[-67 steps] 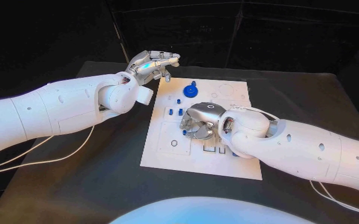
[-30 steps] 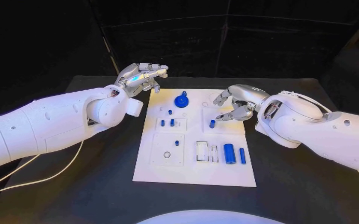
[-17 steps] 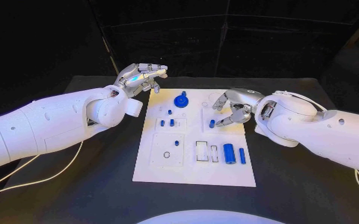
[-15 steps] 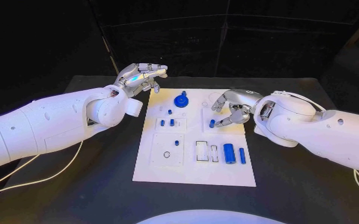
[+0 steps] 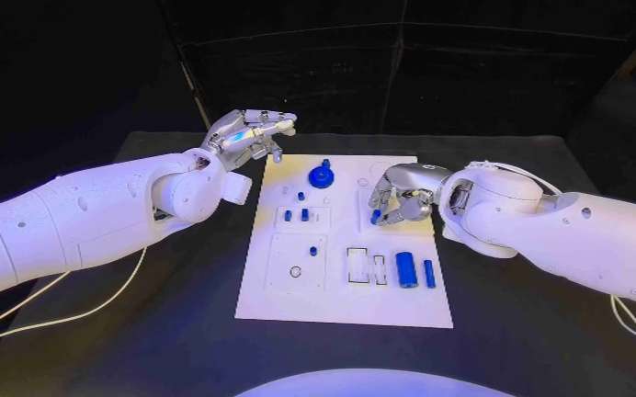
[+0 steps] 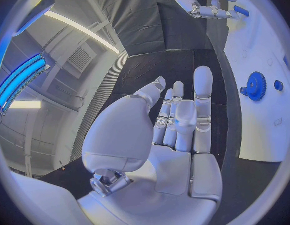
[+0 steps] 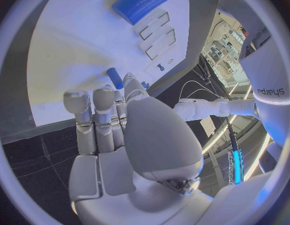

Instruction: Assemble the parts on the task board

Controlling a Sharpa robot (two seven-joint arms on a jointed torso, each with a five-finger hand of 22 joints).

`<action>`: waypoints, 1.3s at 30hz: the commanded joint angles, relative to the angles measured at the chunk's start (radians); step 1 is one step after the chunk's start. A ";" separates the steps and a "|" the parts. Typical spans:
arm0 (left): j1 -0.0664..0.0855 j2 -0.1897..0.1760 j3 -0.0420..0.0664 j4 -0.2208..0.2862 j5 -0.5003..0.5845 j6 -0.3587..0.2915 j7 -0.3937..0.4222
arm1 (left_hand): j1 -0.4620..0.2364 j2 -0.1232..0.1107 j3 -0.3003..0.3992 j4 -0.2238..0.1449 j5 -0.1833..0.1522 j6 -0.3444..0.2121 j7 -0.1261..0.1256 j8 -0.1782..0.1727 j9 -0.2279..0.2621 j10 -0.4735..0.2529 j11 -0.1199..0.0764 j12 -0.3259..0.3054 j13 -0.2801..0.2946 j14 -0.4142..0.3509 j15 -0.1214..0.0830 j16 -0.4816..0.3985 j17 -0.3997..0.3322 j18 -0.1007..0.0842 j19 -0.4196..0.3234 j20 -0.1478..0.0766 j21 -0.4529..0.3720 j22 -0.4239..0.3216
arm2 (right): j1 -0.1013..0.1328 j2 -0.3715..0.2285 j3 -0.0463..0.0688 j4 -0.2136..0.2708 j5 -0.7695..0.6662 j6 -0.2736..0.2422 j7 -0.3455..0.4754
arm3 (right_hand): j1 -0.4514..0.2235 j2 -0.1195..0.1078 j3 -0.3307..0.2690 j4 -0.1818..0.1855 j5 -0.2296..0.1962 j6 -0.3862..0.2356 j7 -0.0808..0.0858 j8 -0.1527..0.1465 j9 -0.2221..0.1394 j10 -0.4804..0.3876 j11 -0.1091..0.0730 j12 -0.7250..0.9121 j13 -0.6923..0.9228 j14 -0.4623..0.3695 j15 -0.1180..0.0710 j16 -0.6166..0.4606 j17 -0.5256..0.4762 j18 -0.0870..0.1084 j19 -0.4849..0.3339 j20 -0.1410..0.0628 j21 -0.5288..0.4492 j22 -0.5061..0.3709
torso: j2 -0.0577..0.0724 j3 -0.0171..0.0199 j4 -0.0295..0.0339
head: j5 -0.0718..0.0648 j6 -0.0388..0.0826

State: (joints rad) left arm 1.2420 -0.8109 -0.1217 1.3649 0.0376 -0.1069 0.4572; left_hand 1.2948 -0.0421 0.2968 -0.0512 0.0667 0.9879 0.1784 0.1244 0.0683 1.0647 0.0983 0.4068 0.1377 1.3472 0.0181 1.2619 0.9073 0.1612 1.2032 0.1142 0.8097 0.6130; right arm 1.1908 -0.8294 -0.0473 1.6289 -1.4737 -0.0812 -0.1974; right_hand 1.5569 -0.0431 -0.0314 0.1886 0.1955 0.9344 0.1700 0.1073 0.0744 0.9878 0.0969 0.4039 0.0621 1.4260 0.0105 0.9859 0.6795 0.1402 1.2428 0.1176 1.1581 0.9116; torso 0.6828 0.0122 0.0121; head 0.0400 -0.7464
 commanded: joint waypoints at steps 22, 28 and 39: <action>0.002 -0.003 0.001 0.002 -0.003 0.023 0.000 | 0.006 -0.001 -0.005 0.001 0.001 -0.005 0.001 0.004 -0.001 -0.008 0.000 0.004 0.001 -0.006 -0.002 0.001 -0.002 0.020 -0.006 0.003 -0.002 -0.001 | -0.011 0.038 0.000 -0.026 -0.024 -0.009 -0.030 | 0.014 0.042 0.075 0.019 -0.027 0.073 -0.009 0.009 -0.002 0.099 -0.013 -0.064 0.001 0.032 -0.014 0.078 0.092 -0.025 0.060 -0.012 0.077 0.099 | -0.001 0.0000 -0.0008 | 0.004 -0.008; 0.002 -0.002 0.001 0.002 -0.003 0.025 -0.002 | 0.005 0.000 -0.007 0.003 0.001 -0.005 0.001 0.005 0.000 -0.010 0.000 0.006 0.002 -0.006 -0.002 0.003 0.000 0.020 -0.006 0.003 -0.001 0.001 | -0.014 0.038 0.000 -0.022 -0.041 -0.071 -0.044 | 0.050 0.070 0.146 0.008 -0.086 0.117 -0.026 0.018 0.000 0.148 -0.030 -0.082 0.003 0.042 -0.028 0.120 0.144 -0.034 0.084 -0.025 0.113 0.149 | -0.001 0.0000 -0.0003 | 0.003 -0.009; 0.002 -0.005 0.001 0.002 -0.003 0.023 -0.005 | 0.004 0.000 -0.008 0.003 0.001 -0.006 0.001 0.005 0.000 -0.010 0.000 0.007 0.002 -0.006 -0.002 0.003 -0.001 0.020 -0.006 0.003 -0.002 0.000 | -0.015 -0.016 0.000 0.031 -0.008 -0.138 -0.031 | 0.032 0.027 0.284 -0.014 -0.103 0.136 -0.023 -0.001 -0.005 0.183 -0.028 -0.142 0.004 0.038 -0.027 0.143 0.163 -0.037 0.087 -0.028 0.135 0.172 | -0.003 -0.0006 -0.0015 | 0.005 -0.006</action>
State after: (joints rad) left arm 1.2421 -0.8151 -0.1217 1.3656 0.0373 -0.0954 0.4510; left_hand 1.2948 -0.0421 0.2940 -0.0482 0.0667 0.9879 0.1784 0.1244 0.0683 1.0612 0.1019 0.4067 0.1386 1.3473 0.0181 1.2619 0.9075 0.1612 1.2032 0.1142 0.8098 0.6133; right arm 1.1735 -0.8407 -0.0481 1.6497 -1.5015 -0.1568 -0.2373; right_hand 1.5968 -0.0010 0.2411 0.1754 0.0984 1.0665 0.1449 0.1116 0.0684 1.1621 0.0702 0.2681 0.0658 1.4636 -0.0163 1.1251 0.8417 0.1081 1.3280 0.0890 1.2892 1.0827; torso 0.6810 0.0123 0.0111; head 0.0448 -0.7531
